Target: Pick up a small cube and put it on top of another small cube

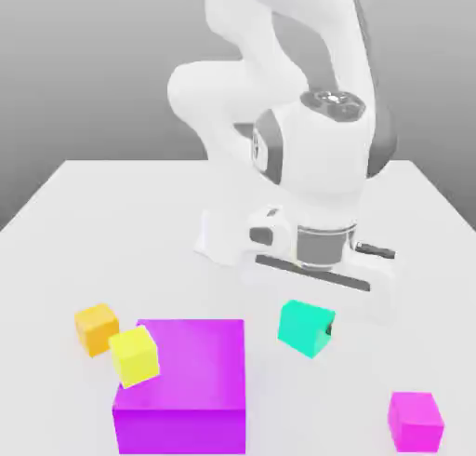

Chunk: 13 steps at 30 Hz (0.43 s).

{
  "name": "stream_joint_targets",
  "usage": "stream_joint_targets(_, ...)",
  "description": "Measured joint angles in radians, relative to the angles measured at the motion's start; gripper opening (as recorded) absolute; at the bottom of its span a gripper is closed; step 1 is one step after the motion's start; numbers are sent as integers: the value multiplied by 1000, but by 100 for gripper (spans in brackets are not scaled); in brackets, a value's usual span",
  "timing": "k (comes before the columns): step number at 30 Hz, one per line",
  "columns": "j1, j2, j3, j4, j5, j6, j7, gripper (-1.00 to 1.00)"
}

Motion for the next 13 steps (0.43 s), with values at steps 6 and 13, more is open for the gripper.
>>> stream_joint_targets(6,-156,-51,-145,110,34,-158,-113,-100)
stream_joint_targets(13,-166,53,-162,88,32,-32,-118,100)
